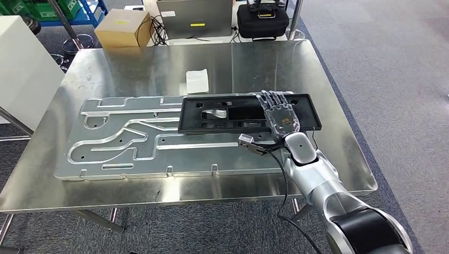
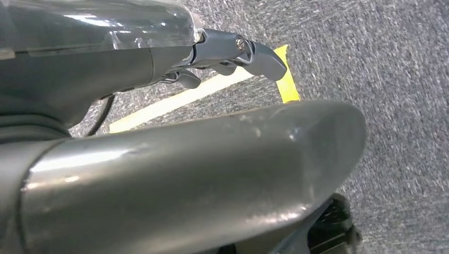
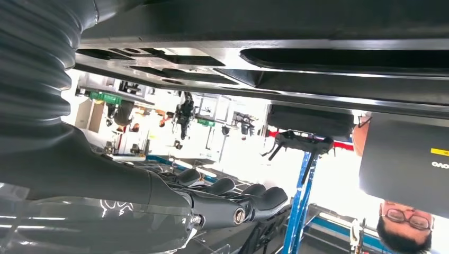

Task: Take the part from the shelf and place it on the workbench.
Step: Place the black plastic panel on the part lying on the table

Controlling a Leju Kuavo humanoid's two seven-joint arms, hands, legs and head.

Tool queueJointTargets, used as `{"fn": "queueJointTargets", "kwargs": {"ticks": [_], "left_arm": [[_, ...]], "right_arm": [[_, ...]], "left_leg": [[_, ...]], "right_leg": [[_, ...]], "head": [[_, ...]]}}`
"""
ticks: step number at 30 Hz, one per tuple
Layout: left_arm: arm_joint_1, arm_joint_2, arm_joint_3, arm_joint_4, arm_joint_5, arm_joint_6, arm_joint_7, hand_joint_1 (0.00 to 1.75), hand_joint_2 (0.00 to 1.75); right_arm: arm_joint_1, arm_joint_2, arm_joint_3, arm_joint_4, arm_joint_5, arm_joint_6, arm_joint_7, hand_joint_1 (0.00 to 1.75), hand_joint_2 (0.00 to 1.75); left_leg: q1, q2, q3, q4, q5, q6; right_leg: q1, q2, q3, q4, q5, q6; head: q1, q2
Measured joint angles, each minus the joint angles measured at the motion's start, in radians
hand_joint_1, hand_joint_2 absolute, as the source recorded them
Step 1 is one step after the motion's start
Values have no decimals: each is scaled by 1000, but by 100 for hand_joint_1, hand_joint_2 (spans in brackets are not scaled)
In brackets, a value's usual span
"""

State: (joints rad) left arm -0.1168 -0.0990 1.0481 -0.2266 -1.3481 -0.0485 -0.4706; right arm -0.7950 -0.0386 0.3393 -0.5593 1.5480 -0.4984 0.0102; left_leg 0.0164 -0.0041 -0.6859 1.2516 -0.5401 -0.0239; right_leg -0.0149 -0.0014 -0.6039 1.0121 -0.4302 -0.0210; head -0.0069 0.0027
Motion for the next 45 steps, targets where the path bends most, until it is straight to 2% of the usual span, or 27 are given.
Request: {"fn": "queueJointTargets", "kwargs": {"ticks": [3, 7, 9, 11, 13, 14, 15, 16, 18, 20, 22, 23, 24, 25, 27, 28, 29, 30, 32, 34, 36, 38, 40, 42, 43, 44, 45], "left_arm": [[-1, 2, 0, 0, 5, -7, -4, 0, 0], [0, 2, 1, 0, 9, -16, -8, 0, 0], [-1, 2, 1, 0, 11, -18, -9, 0, 0], [-1, 2, 1, 0, 12, -18, -10, 0, 0], [-1, 2, 1, 0, 13, -18, -10, 0, 0], [-1, 2, 1, 0, 14, -18, -10, 0, 0], [-1, 2, 1, 0, 14, -18, -10, 0, 0], [-1, 2, 1, 0, 14, -18, -10, 0, 0], [-1, 0, 1, 0, 14, -18, -10, 0, 0], [-1, -2, 1, 0, 14, -18, -11, 0, 0], [-1, -2, 1, 0, 14, -19, -11, 0, 0], [0, -2, 1, 0, 14, -20, -11, 0, 0], [0, -2, 1, 0, 14, -21, -11, 0, 0], [1, -1, 1, 0, 15, -21, -11, 0, 0], [1, -1, 1, 0, 15, -21, -11, 0, 0], [1, -1, 1, 0, 16, -22, -12, 0, 0], [1, -1, 1, 0, 17, -22, -12, 0, 0], [1, -1, 1, 0, 17, -22, -12, 0, 0], [-1, -1, 1, 0, 18, -22, -13, 0, 0], [-4, -1, 1, 0, 18, -22, -13, 0, 0], [-5, -1, 1, 0, 19, -22, -13, 0, 0], [-5, -1, 1, 0, 19, -22, -12, 0, 0], [-5, -1, 1, 0, 20, -22, -12, 0, 0], [-5, -1, 1, 0, 21, -22, -12, 0, 0], [-5, -1, 1, 0, 21, -22, -12, 0, 0], [-4, -1, 1, 0, 22, -22, -12, 0, 0], [-3, -1, 1, 0, 22, -23, -12, 0, 0]], "right_arm": [[0, -1, -4, -1, 0, -1, -2, 0, 175], [7, -8, -14, -2, -3, -1, -3, 0, 175], [12, -16, -18, -2, -5, -2, -3, 0, 175], [14, -20, -20, -3, -8, -4, -4, 0, 175], [18, -22, -20, -3, -9, -6, -5, 0, 175], [20, -23, -20, -3, -9, -8, -5, 0, 175], [21, -23, -21, -3, -10, -9, -6, 0, 175], [20, -24, -21, -4, -11, -10, -6, 0, 175], [15, -25, -23, -8, -12, -12, -7, 0, 175], [14, -26, -26, -12, -12, -12, -8, 0, 175], [15, -28, -28, -13, -12, -10, -11, 0, 175], [15, -28, -29, -13, -12, -9, -12, 0, 175], [15, -28, -30, -13, -12, -8, -14, 0, 175], [15, -28, -30, -13, -12, -7, -15, 0, 175], [18, -27, -31, -13, -13, -8, -17, 0, 175], [20, -27, -31, -13, -14, -12, -19, 0, 175], [23, -27, -31, -14, -14, -16, -20, 0, 175], [27, -27, -31, -15, -15, -20, -21, 0, 175], [34, -27, -32, -22, -16, -28, -23, 0, 175], [40, -27, -33, -39, -16, -36, -24, 0, 175], [45, -26, -35, -56, -16, -41, -25, 0, 175], [53, -26, -35, -69, -15, -44, -26, 0, 175], [64, -27, -36, -83, -14, -47, -26, 0, 175], [74, -28, -38, -96, -14, -53, -27, 0, 175], [81, -29, -39, -103, -13, -56, -27, 0, 175], [88, -29, -40, -111, -13, -59, -27, 0, 175], [95, -29, -41, -118, -12, -62, -27, 0, 175]], "left_leg": [[2, -2, 100, -186, 74, 4], [-3, -2, 102, -217, 94, 33], [-1, 2, 91, -224, 110, 51], [-3, 5, 72, -227, 125, 61], [-7, 7, 51, -227, 141, 63], [-8, 7, 40, -226, 149, 62], [-10, 8, 30, -226, 157, 62], [-12, 7, 21, -226, 166, 61], [-15, 7, 8, -226, 182, 56], [-14, 6, 3, -230, 200, 46], [-13, 5, 1, -241, 217, 33], [-12, 4, -4, -240, 211, 27], [-12, 3, -13, -225, 185, 21], [-11, 3, -26, -189, 141, 17], [-7, 3, -55, -68, 37, 9], [-4, 3, -63, -5, 9, 5], [-2, 3, -60, 37, 6, 1], [0, 3, -42, 48, 23, -2], [5, 3, 43, -32, 64, -6], [2, 2, 142, -165, 49, -1], [-4, -1, 176, -226, 26, 12], [-4, 1, 165, -232, 41, 30], [-1, 6, 147, -238, 67, 49], [-2, 7, 117, -239, 94, 58], [-3, 7, 101, -238, 106, 59], [-5, 7, 84, -237, 118, 58], [-5, 7, 69, -235, 128, 57]], "right_leg": [[2, 3, -7, 14, -2, 13], [2, 7, -18, 16, 7, 41], [-1, 7, -36, 57, -38, 50], [-2, 6, -75, 169, -127, 55], [-1, 6, -99, 273, -180, 57], [-1, 5, -90, 284, -177, 55], [0, 5, -63, 260, -156, 52], [2, 5, -20, 204, -128, 46], [9, 4, 73, 66, -103, 31], [18, 3, 112, -4, -103, 21], [18, 2, 105, -16, -85, 13], [16, 1, 98, -22, -72, 7], [12, -1, 89, -28, -57, -1], [8, -3, 76, -32, -41, -6], [9, -4, 45, -32, -16, -11], [9, -4, 28, -30, -4, -10], [8, -5, 11, -27, 7, -8], [7, -5, -7, -22, 17, -5], [4, -5, -40, -8, 34, 4], [4, -5, -63, 8, 46, 16], [5, -6, -71, 12, 61, 29], [2, -5, -75, 10, 67, 42], [-1, -2, -92, 50, 10, 53], [-2, -1, -122, 164, -97, 60], [-2, -1, -134, 226, -130, 63], [-2, -1, -136, 272, -141, 64], [-2, -1, -124, 287, -127, 64]], "head": [[1, 0], [5, 0], [8, 0], [12, 0], [13, 0], [13, 0], [13, 0], [13, 0], [11, 0], [14, 0], [19, 0], [21, 0], [19, 0], [18, 0], [16, 0], [16, 0], [16, 0], [16, 0], [16, 0], [16, 0], [14, 0], [12, 0], [16, 0], [20, 0], [21, 0], [20, 0], [21, 0]]}}
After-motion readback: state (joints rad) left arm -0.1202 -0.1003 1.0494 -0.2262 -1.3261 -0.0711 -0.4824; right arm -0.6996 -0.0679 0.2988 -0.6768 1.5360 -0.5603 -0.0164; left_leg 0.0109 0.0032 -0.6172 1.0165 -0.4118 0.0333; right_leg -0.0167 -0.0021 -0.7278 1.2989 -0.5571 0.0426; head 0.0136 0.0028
